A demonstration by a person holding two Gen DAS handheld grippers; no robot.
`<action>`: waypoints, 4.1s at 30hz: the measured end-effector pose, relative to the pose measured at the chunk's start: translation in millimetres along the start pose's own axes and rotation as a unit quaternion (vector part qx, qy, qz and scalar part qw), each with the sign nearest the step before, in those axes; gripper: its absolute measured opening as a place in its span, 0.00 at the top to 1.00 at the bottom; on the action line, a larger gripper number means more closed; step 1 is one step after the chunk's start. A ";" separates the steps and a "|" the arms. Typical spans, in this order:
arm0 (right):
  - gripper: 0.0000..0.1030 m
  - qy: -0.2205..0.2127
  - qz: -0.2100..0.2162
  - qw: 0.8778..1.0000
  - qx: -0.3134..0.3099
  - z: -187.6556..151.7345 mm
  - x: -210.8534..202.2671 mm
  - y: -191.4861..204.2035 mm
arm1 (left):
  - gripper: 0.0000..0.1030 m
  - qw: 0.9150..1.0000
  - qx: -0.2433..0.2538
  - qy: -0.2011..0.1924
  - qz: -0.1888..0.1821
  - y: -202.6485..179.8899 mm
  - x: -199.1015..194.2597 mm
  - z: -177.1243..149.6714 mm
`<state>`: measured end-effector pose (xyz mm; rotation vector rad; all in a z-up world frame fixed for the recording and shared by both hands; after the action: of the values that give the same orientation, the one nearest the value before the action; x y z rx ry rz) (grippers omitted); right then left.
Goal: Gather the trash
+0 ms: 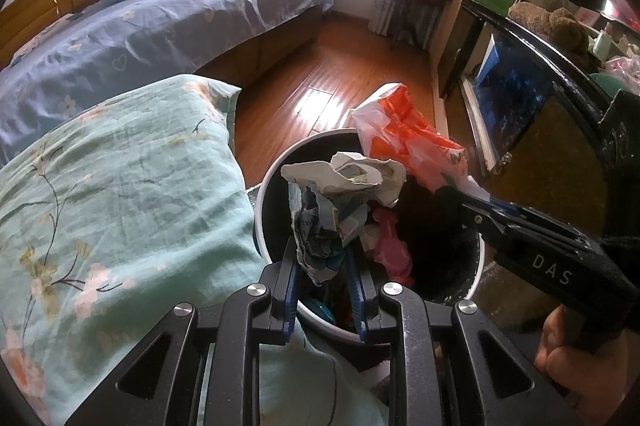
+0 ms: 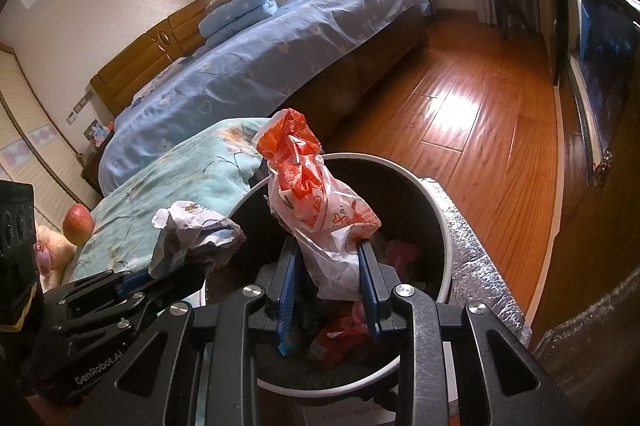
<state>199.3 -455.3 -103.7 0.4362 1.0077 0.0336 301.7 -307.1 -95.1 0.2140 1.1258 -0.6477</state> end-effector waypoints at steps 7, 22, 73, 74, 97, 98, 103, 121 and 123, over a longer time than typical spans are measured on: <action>0.72 0.000 -0.002 1.000 0.003 3.1 1.2 -2.7 | 0.79 1.000 0.002 0.001 0.002 -1.7 1.3 1.1; 0.53 -0.008 0.013 0.999 0.028 -1.1 -9.4 -8.4 | 0.54 1.000 -0.017 -0.022 0.008 16.7 -24.3 -17.8; 0.00 -0.184 0.001 0.971 -0.155 -99.2 -81.2 168.5 | 0.01 0.924 -0.150 -0.261 0.236 47.6 -216.8 -240.2; 0.00 -0.184 0.002 0.970 -0.156 -100.1 -82.1 168.5 | 0.01 0.924 -0.150 -0.261 0.235 50.0 -216.2 -238.9; 0.00 -0.188 -0.015 0.968 -0.166 -102.2 -88.5 178.7 | 0.01 0.920 -0.156 -0.264 0.246 53.4 -223.3 -239.3; 0.00 -0.189 -0.016 0.968 -0.167 -102.6 -88.8 179.1 | 0.01 0.919 -0.156 -0.264 0.247 53.5 -223.3 -239.3; 0.00 -0.189 -0.021 0.967 -0.170 -103.5 -89.1 180.6 | 0.01 0.919 -0.158 -0.264 0.246 54.9 -223.0 -239.3; 0.00 -0.191 -0.024 0.966 -0.171 -102.9 -88.2 181.4 | 0.01 0.921 -0.159 -0.263 0.241 57.4 -223.4 -240.5; 0.00 -0.191 -0.024 0.966 -0.171 -102.9 -88.2 181.5 | 0.01 0.920 -0.159 -0.264 0.242 57.8 -223.9 -240.7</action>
<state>98.0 -274.5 -12.2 0.0936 0.6138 0.0763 89.6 -63.9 -9.6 0.0265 0.6008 -0.0582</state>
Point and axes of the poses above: each gripper's, at about its wrist camera, not at the fingertips, and x roughly the way its jaws point, y to its left, z to its top, the point moved 3 cm from there along x, roughly the way its jaws point, and after that the axes turned 12 degrees about y, right-handed, at the moved point
